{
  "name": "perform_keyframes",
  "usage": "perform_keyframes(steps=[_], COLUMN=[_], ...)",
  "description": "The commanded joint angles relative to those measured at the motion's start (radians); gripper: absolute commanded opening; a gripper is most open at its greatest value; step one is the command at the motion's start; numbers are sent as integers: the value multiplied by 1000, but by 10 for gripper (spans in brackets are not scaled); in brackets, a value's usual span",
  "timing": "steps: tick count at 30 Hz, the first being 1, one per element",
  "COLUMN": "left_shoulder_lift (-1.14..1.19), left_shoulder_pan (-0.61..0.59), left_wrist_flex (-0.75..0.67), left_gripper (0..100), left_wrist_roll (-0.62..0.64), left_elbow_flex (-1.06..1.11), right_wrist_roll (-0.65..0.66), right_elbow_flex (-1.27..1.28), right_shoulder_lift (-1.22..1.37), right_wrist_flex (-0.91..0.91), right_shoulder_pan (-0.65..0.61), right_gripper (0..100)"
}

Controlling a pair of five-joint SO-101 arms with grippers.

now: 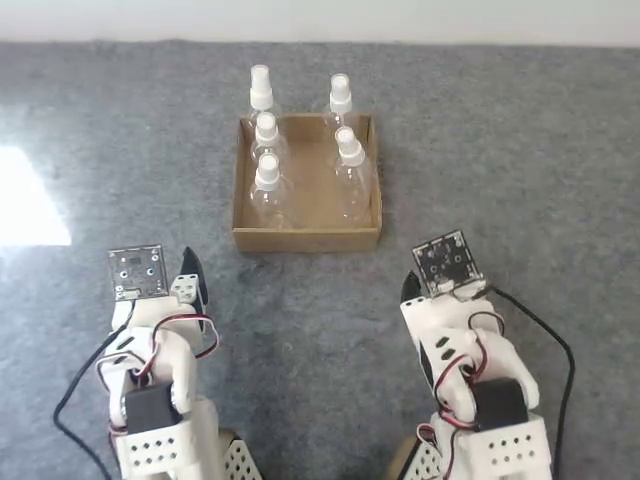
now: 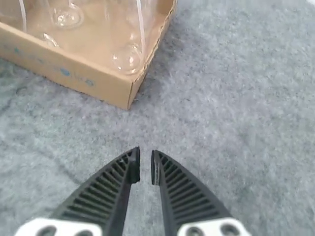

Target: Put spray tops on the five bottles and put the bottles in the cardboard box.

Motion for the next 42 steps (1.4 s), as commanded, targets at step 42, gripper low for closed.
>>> perform_keyframes(steps=[42], left_shoulder_lift=[-12], left_shoulder_pan=[3], left_wrist_flex=[-78], left_gripper=[131], left_wrist_roll=[-8], left_elbow_flex=[19], right_wrist_roll=[15], right_elbow_flex=[239], right_shoulder_lift=[-188], right_wrist_flex=[153], right_shoulder_pan=[2], right_gripper=[17])
